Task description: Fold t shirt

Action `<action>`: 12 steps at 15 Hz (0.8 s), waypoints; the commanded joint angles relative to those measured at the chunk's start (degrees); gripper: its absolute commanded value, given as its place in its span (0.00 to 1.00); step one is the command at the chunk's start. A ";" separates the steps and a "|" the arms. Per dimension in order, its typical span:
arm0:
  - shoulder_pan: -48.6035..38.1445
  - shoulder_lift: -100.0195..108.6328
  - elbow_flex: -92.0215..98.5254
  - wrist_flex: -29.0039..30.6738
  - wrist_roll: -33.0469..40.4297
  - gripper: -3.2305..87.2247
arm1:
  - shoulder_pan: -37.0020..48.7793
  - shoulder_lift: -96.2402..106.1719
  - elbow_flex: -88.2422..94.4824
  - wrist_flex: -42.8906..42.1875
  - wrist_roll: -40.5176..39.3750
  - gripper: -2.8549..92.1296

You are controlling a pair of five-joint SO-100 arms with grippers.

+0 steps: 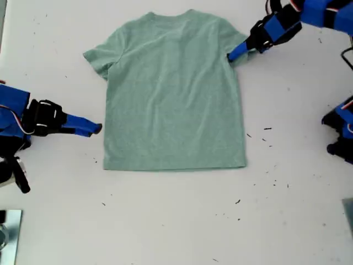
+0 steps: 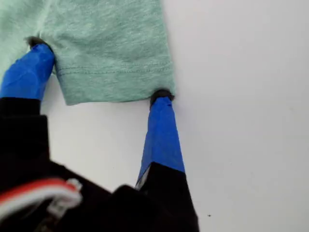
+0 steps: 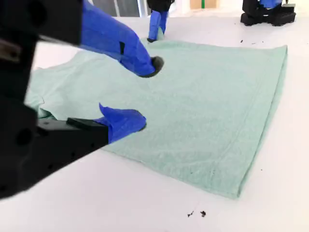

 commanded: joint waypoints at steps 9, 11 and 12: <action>-0.26 0.09 0.53 -0.44 0.18 0.20 | 2.64 -4.57 -8.09 8.61 -2.72 0.01; 0.97 0.09 0.44 -0.44 0.18 0.20 | -0.53 -2.81 -17.05 18.19 -3.25 0.01; 2.02 0.09 0.35 -0.35 0.00 0.20 | -1.85 -2.55 -22.41 22.85 -2.99 0.01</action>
